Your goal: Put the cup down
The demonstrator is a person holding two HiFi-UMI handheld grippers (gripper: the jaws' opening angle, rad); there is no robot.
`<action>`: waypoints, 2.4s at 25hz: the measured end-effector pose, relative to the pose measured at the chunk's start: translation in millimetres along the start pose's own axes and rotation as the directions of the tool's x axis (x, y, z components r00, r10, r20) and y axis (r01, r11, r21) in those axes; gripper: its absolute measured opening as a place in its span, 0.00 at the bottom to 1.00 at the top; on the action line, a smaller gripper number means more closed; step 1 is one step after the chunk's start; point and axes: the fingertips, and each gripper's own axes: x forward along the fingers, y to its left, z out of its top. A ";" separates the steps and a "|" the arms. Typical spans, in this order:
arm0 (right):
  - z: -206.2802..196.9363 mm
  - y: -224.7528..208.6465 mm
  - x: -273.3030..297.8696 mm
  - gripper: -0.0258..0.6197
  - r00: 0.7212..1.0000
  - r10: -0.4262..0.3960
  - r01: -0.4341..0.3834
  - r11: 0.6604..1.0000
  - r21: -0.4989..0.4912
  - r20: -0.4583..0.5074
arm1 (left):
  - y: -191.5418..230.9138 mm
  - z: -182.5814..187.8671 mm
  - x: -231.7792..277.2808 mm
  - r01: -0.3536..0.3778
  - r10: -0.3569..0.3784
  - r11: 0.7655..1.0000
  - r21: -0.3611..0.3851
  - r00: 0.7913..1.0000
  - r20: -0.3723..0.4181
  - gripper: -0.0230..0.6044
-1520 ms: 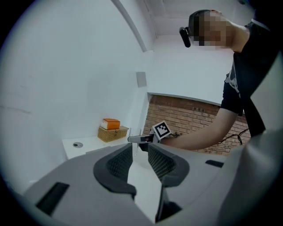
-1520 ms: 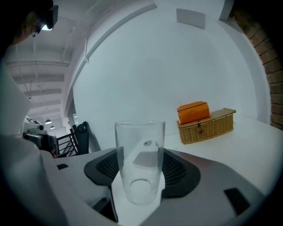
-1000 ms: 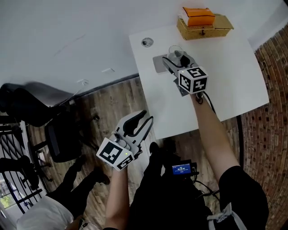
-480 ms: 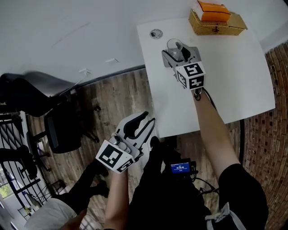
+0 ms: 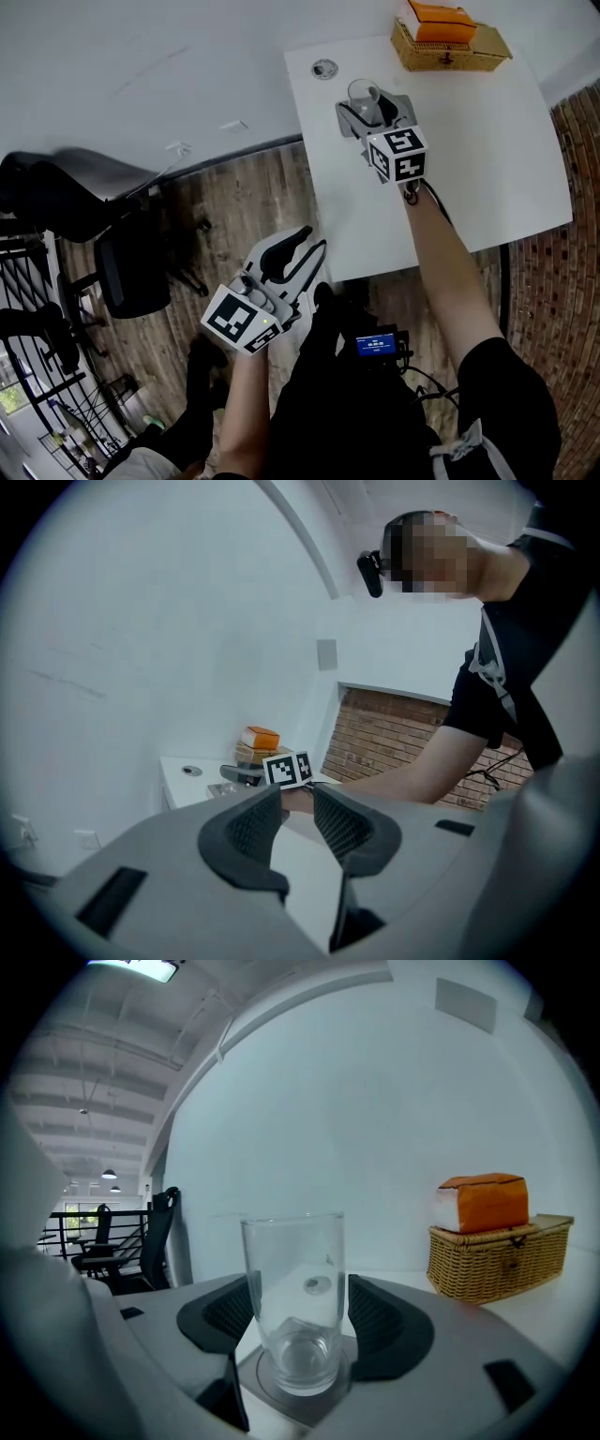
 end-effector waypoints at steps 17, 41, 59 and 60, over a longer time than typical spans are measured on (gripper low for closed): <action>-0.4 5.2 -65.6 0.58 0.997 -0.012 0.015 0.999 0.030 -0.079 | 18.2 -2.6 37.7 0.009 -0.007 0.999 0.036 0.999 -0.040 0.25; 91.8 91.5 -269.4 0.45 0.989 0.128 -0.145 0.923 0.357 0.073 | -48.3 38.3 41.5 0.165 -0.165 0.982 0.092 0.986 -0.004 0.37; 58.8 121.3 -312.7 0.26 0.996 0.052 -0.076 0.914 0.400 0.069 | -108.8 25.0 5.6 0.264 -0.266 0.955 0.132 0.964 -0.007 0.37; 58.3 122.9 -312.1 0.26 0.996 0.053 -0.076 0.915 0.397 0.068 | -109.0 22.6 4.4 0.265 -0.266 0.956 0.130 0.964 -0.010 0.37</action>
